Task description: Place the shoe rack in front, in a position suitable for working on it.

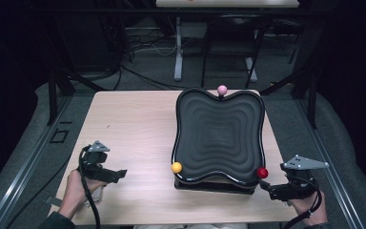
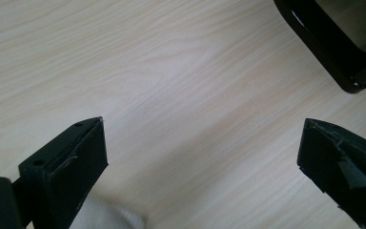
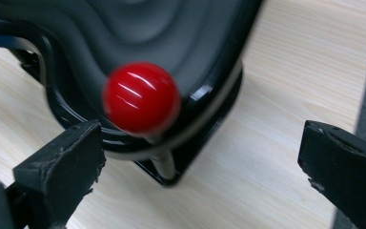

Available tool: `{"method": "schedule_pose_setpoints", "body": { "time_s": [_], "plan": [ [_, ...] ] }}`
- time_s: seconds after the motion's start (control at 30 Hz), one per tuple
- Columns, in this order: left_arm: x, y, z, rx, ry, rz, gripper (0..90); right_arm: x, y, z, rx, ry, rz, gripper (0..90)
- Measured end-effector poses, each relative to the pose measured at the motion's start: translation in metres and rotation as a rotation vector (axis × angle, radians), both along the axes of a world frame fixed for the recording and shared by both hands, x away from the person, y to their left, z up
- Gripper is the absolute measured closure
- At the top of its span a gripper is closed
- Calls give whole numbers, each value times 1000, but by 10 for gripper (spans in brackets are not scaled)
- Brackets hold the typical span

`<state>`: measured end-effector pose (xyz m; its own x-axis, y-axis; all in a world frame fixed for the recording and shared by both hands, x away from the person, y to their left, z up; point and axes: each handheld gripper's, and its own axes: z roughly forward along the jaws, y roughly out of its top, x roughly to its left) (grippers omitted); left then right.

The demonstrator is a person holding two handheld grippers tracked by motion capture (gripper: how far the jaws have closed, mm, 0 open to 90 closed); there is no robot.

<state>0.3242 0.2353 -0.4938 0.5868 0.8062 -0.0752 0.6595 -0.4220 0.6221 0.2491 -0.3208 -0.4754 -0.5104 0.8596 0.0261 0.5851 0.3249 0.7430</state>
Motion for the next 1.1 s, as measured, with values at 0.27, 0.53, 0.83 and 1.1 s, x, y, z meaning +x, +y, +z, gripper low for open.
{"method": "schedule_pose_setpoints", "body": {
  "time_s": [0.27, 0.53, 0.83, 1.1],
  "plan": [
    [-2, -38, 11, -32, -60, -98, 0, 2, 17, 2, -18, -25, 11, 18],
    [-10, -84, 27, -63, -125, -219, 3, 1, 23, 6, -23, -60, -4, 99],
    [-21, -113, 31, -52, -166, -310, 172, 1, 29, 4, -39, -64, -7, 283],
    [-31, -131, 37, -90, -225, -385, 372, -2, 32, 7, -57, -80, -17, 413]
  ]
}}
